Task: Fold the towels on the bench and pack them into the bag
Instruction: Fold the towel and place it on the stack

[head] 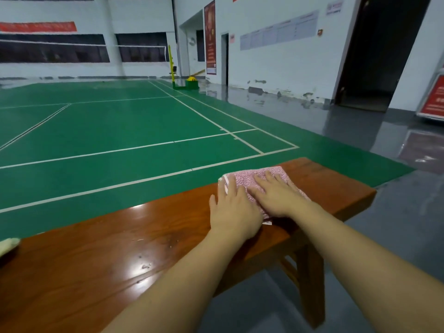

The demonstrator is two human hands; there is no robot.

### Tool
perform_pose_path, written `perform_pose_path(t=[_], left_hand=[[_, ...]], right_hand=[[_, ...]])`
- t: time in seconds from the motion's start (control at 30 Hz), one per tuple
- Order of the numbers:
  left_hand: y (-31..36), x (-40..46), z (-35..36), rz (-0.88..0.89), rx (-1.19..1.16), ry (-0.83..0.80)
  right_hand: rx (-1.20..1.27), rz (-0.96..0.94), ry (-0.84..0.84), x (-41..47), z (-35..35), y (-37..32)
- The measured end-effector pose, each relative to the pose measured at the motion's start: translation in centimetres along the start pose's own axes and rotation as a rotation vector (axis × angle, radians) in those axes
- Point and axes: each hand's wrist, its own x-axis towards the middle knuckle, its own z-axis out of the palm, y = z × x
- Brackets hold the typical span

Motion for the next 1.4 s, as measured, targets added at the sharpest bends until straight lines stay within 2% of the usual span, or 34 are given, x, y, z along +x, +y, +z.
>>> perform_pose_path(t=[0.1,0.2,0.3,0.53,0.7,0.87,1.0,1.1,1.23,1.4], left_hand=[[-1.3,0.2,0.2,0.047,-0.052,-0.110],[-2.6,-0.3,-0.7,0.039,-0.039,-0.077],[-5.2,-0.8,-2.8,-0.027,-0.053,0.029],[-16.2,-7.3,-12.7,-0.125,0.255,0.177],[-22.8,-15.9,-21.3,-0.323,0.309,0.316],[-27.2,-23.8,-28.2,-0.492,0.273,0.479],[-31.9,-29.0,-31.9,-0.654,0.309,0.628],[-35.3,-32.2,-34.2,-0.705,0.284,0.666],[-37.7,-35.1,-34.4,-0.702,0.155,0.556],[-38.7,-35.3,-33.7,-0.633,0.129,0.620]], right_hand=[[-0.039,0.035,-0.021,-0.3,0.6,0.0],[-0.065,0.028,0.031,-1.0,-0.5,-0.8],[-0.015,-0.049,0.114,-1.9,-1.6,-4.1],[0.158,-0.409,0.133,-3.3,-2.5,-19.4],[0.315,-0.673,0.109,-5.9,-3.1,-33.0],[0.492,-0.840,0.028,-9.8,-3.5,-43.4],[0.619,-0.895,-0.033,-12.4,-3.4,-49.1],[0.692,-0.891,-0.065,-14.1,-3.7,-52.2],[0.712,-0.807,-0.068,-15.5,-3.4,-55.5],[0.713,-0.742,-0.183,-16.7,-3.0,-57.8]])
